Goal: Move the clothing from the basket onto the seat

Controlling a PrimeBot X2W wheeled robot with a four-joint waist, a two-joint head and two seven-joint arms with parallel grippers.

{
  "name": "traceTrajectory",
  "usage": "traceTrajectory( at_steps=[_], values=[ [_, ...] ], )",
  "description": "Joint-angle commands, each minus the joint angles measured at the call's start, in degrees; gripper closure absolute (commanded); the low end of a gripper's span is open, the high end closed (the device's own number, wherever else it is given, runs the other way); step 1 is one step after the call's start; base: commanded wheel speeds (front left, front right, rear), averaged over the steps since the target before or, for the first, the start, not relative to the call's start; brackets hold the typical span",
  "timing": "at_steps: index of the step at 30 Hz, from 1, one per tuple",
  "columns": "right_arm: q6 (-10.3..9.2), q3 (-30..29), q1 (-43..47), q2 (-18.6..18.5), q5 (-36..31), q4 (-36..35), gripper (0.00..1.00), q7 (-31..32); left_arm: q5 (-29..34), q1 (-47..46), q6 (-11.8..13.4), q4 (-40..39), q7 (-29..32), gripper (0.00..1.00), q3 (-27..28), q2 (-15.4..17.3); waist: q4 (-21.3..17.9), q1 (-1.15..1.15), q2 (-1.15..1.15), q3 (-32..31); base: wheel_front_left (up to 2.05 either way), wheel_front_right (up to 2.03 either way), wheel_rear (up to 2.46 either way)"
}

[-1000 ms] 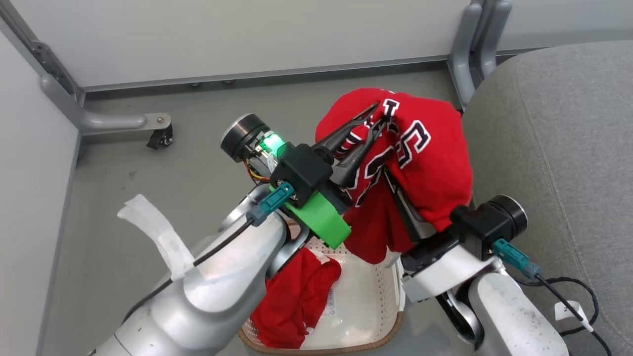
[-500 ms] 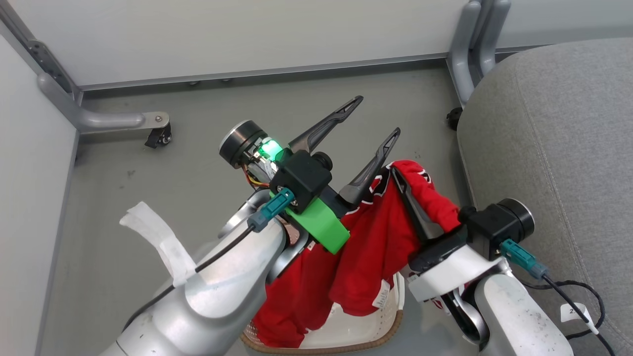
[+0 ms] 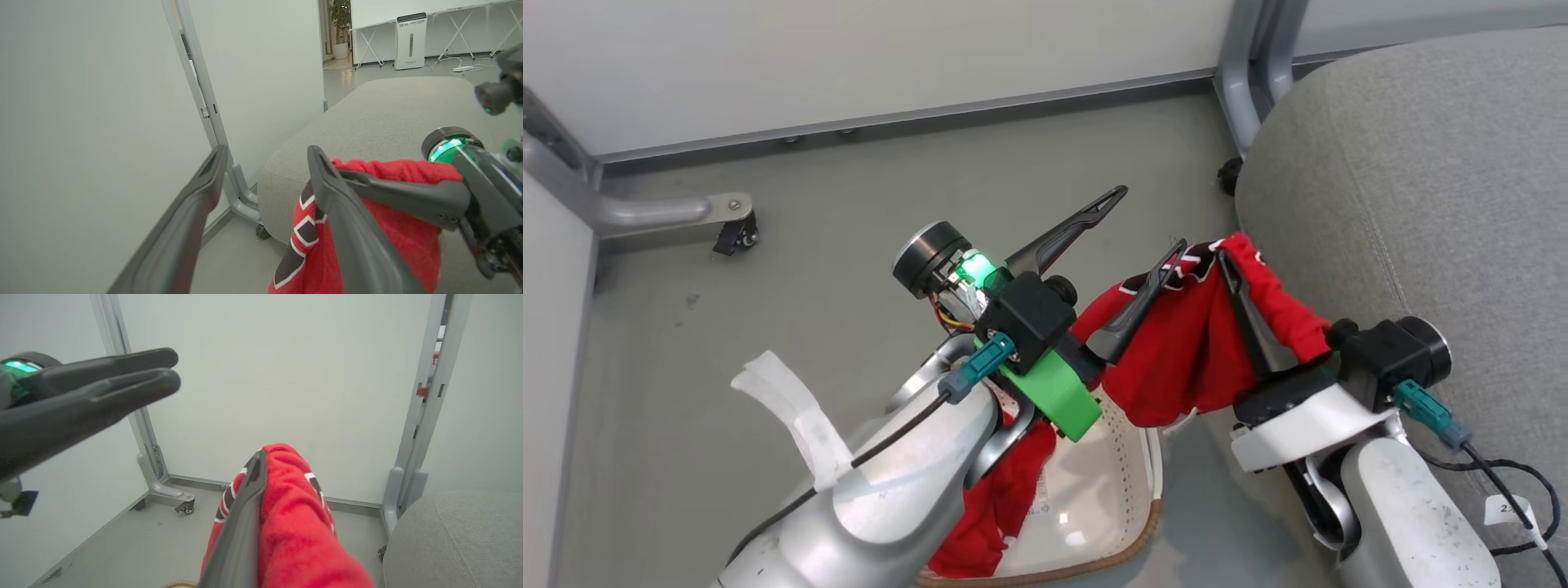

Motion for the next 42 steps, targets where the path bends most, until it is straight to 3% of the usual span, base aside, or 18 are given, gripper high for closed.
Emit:
traceTrajectory(
  at_steps=[1, 9, 23, 33, 42],
  values=[
    [-0.06, -0.7, 0.5, -0.1, -0.3, -0.5, 1.0, -0.2, 0.3, 0.7, -0.2, 0.0, -0.2, 0.0, -0.1, 0.4, -2.6, 0.0, 0.56, 1.0, 0.0, 0.0, 0.0],
    [-0.06, -4.8, 2.4, 0.4, -1.1, -2.2, 1.0, -0.2, 0.7, -0.3, -0.6, 0.2, -0.2, 0.0, -1.3, 0.9, -10.2, 0.0, 0.56, 2.8, 0.0, 0.0, 0.0],
    [-0.06, -10.1, 7.0, 1.1, -1.9, -3.8, 1.0, -0.2, 0.5, -1.6, -0.4, -0.1, 0.7, 0.0, -2.9, 1.8, -20.0, 0.0, 0.56, 4.1, 0.0, 0.0, 0.0],
    [-0.06, -12.4, 4.6, 1.4, -1.9, -4.8, 1.0, -0.2, 0.5, -2.4, -0.2, -0.6, 1.2, 0.0, -3.5, 2.2, -21.6, 0.0, 0.56, 6.0, 0.0, 0.0, 0.0],
    [-0.06, -16.2, -8.4, -0.9, -3.4, -3.7, 1.0, -0.2, 1.3, -4.4, 0.0, -2.5, 1.9, 0.0, -3.5, 3.7, -20.1, 0.0, 0.56, 11.5, 0.0, 0.0, 0.0]
  ],
)
